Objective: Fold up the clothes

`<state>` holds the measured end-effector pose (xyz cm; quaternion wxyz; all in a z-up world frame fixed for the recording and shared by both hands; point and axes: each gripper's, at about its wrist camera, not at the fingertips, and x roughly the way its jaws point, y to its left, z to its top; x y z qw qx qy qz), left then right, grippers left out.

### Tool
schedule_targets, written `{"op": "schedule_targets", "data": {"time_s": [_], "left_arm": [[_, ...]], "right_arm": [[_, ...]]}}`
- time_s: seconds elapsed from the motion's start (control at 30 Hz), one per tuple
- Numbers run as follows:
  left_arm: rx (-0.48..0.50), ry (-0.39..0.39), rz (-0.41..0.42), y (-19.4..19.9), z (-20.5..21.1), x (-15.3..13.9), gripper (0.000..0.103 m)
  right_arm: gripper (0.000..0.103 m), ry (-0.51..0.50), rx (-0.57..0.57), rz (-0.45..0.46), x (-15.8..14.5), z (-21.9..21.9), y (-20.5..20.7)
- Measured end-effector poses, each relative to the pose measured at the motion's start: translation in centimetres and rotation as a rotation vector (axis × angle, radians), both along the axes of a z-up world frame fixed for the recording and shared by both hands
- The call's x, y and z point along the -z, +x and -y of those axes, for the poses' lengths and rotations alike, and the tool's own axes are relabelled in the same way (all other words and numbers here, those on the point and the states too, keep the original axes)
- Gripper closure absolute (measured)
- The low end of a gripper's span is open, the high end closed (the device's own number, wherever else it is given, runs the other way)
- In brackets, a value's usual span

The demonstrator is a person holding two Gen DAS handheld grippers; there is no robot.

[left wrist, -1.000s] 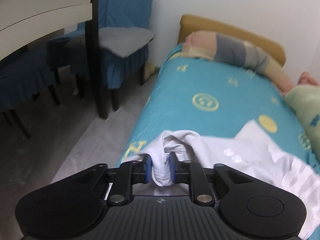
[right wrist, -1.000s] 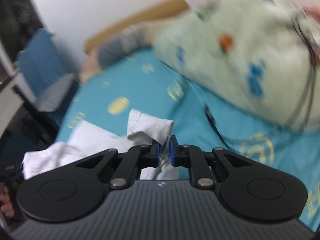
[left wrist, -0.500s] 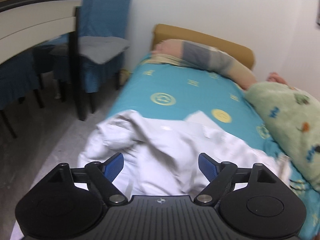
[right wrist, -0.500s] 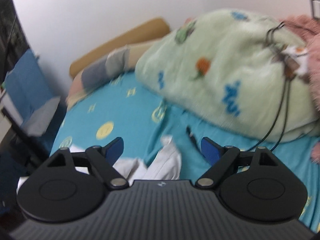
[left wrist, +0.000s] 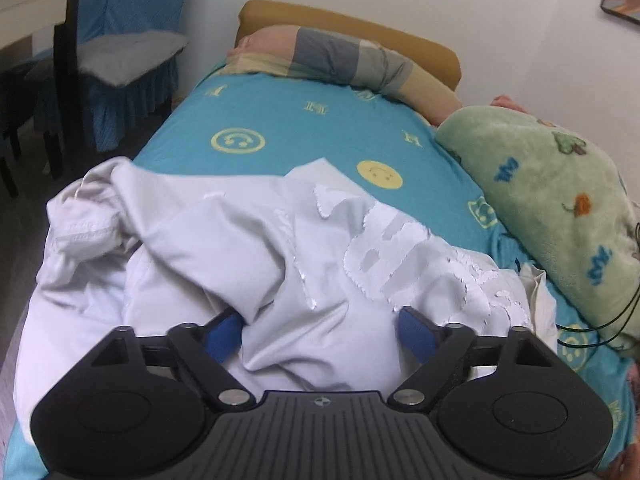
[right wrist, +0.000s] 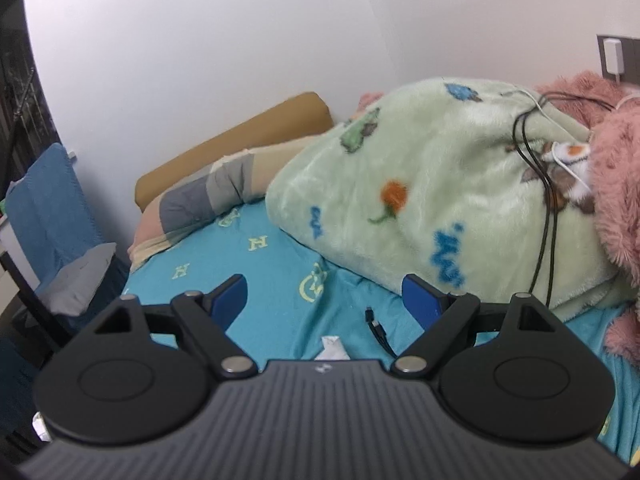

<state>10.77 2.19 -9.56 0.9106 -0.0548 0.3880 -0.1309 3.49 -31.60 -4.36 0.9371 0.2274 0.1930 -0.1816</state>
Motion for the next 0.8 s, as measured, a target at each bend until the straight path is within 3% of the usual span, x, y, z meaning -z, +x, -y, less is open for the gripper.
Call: {"op": "schedule_targets", "data": {"time_s": [0.07, 0.1, 0.13, 0.2, 0.37, 0.47, 0.53, 0.6, 0.7, 0.8], "left_arm": [[-0.008, 0.020, 0.021, 0.4, 0.0, 0.1, 0.086], [-0.012, 0.020, 0.030, 0.4, -0.1, -0.1, 0.096], [-0.018, 0.007, 0.054, 0.3, -0.5, -0.6, 0.100], [-0.035, -0.052, 0.131, -0.4, -1.6, -2.5, 0.100], [-0.045, -0.361, 0.299, -2.9, -5.7, -8.0, 0.100], [-0.061, -0.507, 0.318, -3.5, -7.9, -9.0, 0.100], [-0.066, -0.581, 0.322, -3.7, -9.4, -9.2, 0.100], [-0.066, -0.630, 0.339, -3.9, -10.6, -9.5, 0.100], [-0.038, -0.710, 0.375, -4.4, -12.1, -10.2, 0.100], [0.026, -0.691, 0.397, -4.8, -12.3, -11.2, 0.100]], "right_arm": [[0.017, 0.006, 0.016, -0.030, 0.5, 0.3, 0.1], [0.017, 0.010, 0.028, -0.047, 0.7, 0.5, 0.1], [0.017, 0.017, 0.039, -0.061, 1.0, 0.8, 0.2], [0.017, 0.038, 0.061, -0.082, 1.4, 1.4, 0.0], [0.017, 0.074, 0.131, -0.135, 2.3, 3.0, -0.5], [0.016, 0.092, 0.186, -0.142, 2.7, 3.7, -0.9], [0.015, 0.111, 0.154, -0.104, 2.5, 3.4, -0.9], [0.015, 0.129, 0.020, -0.055, 2.1, 1.9, -0.2], [0.016, 0.094, -0.278, -0.023, 1.8, -2.4, 1.6], [0.017, 0.031, -0.532, 0.005, 1.9, -7.6, 2.8]]}}
